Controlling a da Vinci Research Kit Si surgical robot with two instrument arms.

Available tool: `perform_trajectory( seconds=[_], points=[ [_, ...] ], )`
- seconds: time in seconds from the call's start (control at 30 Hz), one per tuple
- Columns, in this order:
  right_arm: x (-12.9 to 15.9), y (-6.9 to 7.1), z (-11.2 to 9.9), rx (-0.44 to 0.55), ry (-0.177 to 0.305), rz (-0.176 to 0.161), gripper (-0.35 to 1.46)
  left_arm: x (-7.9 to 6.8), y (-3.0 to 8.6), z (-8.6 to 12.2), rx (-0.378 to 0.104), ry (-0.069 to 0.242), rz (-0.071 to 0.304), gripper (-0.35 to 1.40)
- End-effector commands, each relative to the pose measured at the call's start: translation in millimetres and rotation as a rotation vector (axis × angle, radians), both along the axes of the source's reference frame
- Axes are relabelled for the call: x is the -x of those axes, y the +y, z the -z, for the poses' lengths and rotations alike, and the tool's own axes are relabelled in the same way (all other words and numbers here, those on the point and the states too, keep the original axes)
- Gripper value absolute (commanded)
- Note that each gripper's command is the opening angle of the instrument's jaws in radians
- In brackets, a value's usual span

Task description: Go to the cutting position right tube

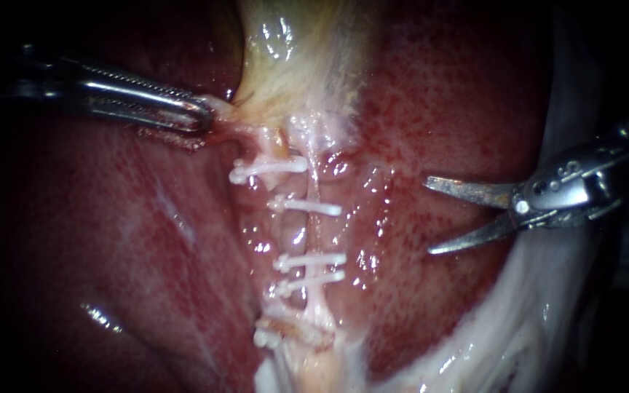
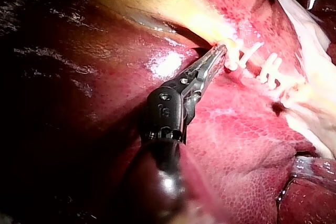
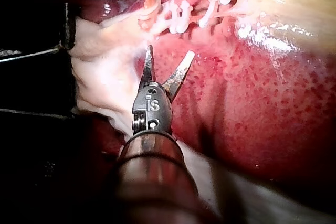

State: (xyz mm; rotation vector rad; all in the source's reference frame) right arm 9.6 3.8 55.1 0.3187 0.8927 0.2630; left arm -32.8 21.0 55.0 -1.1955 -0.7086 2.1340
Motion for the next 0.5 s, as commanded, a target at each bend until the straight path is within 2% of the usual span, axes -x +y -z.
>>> perform_trajectory(
  seconds=[0.03,0.17,0.23,0.33,0.5],
  points=[
    [0.0,0.0,0.1,0.001,0.002,0.004,1.44,-0.5,0.4,0.8,-0.006,-0.004,-0.004,-0.35],
    [-0.1,-0.1,0.1,-0.002,0.006,0.007,1.44,-2.4,2.2,3.8,-0.009,0.01,0.026,-0.35],
    [-0.2,-0.1,0.2,0.002,0.007,0.011,1.44,-3.5,2.8,5.2,0.005,0.009,0.04,-0.35],
    [-0.7,-0.1,0.3,-0.005,0.013,0.017,1.44,-4.3,3.2,5.9,0.015,0.006,0.045,-0.35],
    [-2.6,-0.2,0.2,-0.04,0.047,0.051,1.44,-4.3,3.1,5.9,0.016,0.007,0.046,-0.35]
  ],
)
